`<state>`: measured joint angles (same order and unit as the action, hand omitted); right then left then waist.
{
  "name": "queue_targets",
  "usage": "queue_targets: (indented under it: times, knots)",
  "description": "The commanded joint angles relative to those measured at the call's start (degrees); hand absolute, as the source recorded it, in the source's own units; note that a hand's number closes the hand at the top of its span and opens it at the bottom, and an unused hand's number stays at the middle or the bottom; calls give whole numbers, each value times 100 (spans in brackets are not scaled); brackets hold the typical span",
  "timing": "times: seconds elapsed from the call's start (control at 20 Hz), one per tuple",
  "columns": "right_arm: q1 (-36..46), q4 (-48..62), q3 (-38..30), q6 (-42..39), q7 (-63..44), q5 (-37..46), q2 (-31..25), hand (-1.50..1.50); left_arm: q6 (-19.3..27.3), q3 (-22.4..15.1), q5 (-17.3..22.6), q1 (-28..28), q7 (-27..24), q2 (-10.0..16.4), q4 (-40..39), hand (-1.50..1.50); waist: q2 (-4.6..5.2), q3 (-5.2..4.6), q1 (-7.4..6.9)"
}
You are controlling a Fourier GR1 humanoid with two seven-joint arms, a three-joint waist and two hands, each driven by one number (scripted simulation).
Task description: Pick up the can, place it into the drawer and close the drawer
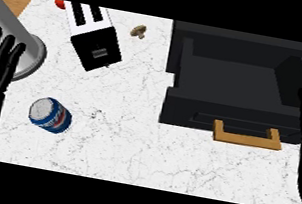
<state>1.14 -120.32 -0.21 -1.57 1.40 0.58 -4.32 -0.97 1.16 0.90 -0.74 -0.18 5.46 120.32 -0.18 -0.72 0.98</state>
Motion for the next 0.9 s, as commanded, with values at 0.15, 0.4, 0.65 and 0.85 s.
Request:
queue_targets:
  times: [0.15,0.4,0.65,0.85]
  knots:
    - [-143,-81,-399,-316,-234,-500,-249,-150,-1021,739,1181,-140,-584,473,-426,-150,18,70,-84]
    - [-998,189,-367,459,-889,45,228,-150,-911,688,1013,-947,914,786,-369,-150,17,73,-38]
    - [-1000,-90,-667,374,-1212,-194,70,-150,-1056,889,1384,-1267,1559,873,483,-150,8,73,-109]
    - [-1233,39,-1495,-130,-894,-922,-341,-150,-1349,1654,2299,-1272,2047,1261,586,-150,9,74,-104]
